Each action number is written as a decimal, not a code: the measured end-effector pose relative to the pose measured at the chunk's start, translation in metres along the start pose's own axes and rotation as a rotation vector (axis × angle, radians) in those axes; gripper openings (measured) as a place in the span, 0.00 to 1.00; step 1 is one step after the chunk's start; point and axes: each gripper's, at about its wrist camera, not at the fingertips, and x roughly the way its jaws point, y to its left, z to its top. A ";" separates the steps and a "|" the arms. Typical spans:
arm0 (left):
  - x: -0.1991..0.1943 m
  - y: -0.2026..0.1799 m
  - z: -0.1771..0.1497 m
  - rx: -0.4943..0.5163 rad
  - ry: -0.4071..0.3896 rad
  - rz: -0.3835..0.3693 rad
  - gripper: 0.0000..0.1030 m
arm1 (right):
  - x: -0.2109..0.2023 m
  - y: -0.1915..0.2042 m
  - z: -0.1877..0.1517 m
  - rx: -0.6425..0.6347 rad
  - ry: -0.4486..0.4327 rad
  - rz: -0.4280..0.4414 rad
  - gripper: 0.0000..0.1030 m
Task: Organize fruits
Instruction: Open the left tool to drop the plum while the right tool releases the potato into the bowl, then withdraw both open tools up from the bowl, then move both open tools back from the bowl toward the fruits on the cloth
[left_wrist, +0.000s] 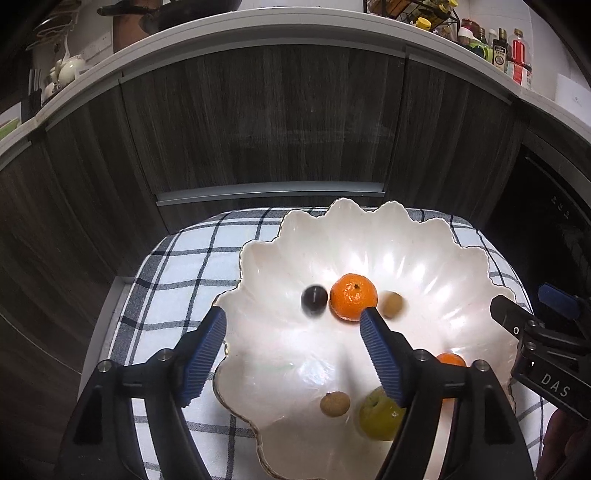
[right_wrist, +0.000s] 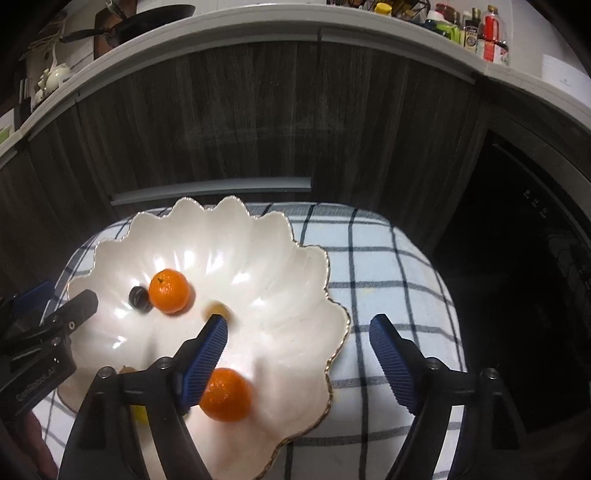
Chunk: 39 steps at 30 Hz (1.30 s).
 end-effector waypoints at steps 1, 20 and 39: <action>-0.002 0.000 0.000 -0.002 -0.004 0.002 0.78 | -0.001 -0.001 0.000 0.003 -0.002 0.003 0.79; -0.046 -0.002 0.002 -0.007 -0.040 0.020 0.85 | -0.036 -0.007 -0.001 0.025 -0.034 -0.006 0.79; -0.096 -0.021 -0.013 -0.011 -0.053 0.030 0.85 | -0.079 -0.023 -0.013 0.017 -0.062 0.029 0.79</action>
